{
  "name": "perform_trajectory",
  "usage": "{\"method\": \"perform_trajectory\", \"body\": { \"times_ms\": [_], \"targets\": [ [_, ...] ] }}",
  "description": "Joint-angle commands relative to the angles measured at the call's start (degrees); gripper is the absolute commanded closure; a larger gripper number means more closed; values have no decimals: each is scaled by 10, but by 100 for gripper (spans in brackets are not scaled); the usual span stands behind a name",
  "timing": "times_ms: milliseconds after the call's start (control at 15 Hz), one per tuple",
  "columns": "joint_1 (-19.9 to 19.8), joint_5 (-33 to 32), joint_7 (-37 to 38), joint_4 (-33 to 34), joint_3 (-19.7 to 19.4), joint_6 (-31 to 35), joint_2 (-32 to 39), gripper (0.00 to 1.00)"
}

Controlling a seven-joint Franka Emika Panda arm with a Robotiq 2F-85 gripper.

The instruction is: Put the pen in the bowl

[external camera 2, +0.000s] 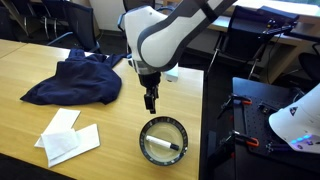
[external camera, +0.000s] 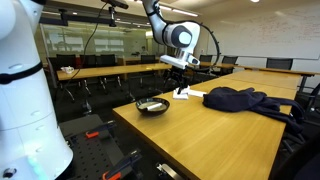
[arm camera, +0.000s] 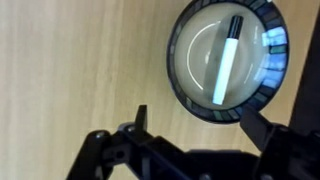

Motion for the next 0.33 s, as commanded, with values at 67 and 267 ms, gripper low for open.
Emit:
{"method": "perform_trajectory", "body": {
  "times_ms": [67,267],
  "targets": [
    [-9,-9,10,-77,-15,-40,-105,0],
    [-3,-39,24,-129,-33,-30,-179,0]
  ]
}}
